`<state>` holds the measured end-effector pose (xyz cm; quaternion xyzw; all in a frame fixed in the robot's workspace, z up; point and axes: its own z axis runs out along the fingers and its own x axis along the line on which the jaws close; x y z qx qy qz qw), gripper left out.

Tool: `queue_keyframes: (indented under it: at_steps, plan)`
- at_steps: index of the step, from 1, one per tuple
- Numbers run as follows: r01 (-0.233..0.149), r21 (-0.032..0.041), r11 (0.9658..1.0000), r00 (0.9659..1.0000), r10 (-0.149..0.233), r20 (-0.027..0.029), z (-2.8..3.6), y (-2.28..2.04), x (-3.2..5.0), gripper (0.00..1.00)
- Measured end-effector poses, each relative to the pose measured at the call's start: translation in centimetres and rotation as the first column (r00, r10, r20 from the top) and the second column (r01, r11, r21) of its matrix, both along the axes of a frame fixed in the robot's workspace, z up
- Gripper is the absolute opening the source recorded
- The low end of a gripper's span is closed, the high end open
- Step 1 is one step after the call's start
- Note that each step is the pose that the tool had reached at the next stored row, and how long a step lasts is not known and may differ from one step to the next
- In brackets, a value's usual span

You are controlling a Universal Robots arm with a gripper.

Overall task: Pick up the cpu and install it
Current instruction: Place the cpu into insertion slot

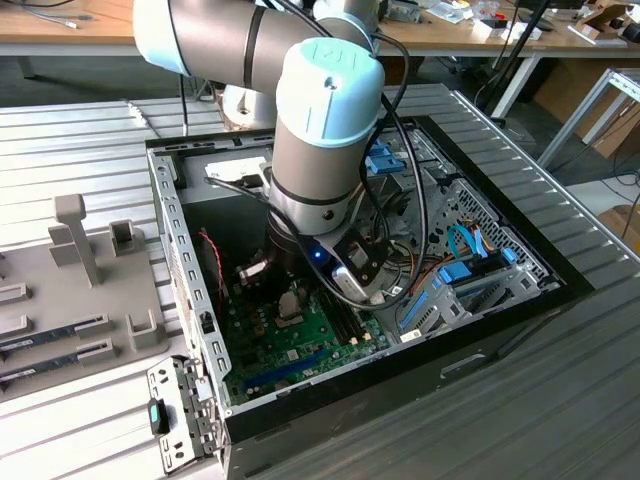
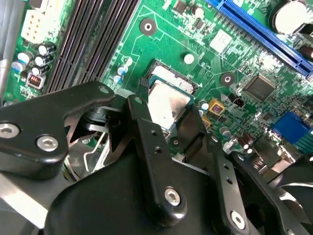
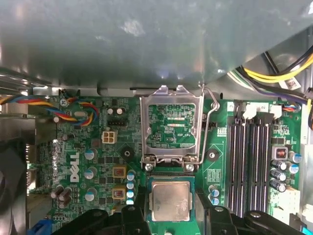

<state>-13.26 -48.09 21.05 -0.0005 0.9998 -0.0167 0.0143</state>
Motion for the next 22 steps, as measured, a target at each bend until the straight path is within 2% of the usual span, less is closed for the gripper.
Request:
queue_keyframes:
  at_steps: [1, 13, 15, 22]
  plan:
    - [0.018, -0.0101, 0.9998, 0.9998, -0.018, 0.0001, -0.10, -0.01, 0.00, 0.47]
    - [0.032, -0.0102, 0.9994, 0.9995, -0.032, 0.0002, -0.90, -0.07, 0.13, 0.47]
    - [0.032, -0.0103, 0.9994, 0.9995, -0.032, 0.0001, -0.97, -0.24, 0.13, 0.47]
    - [0.029, -0.0102, 0.9995, 0.9996, -0.029, 0.0002, -1.10, -0.28, 0.10, 0.47]
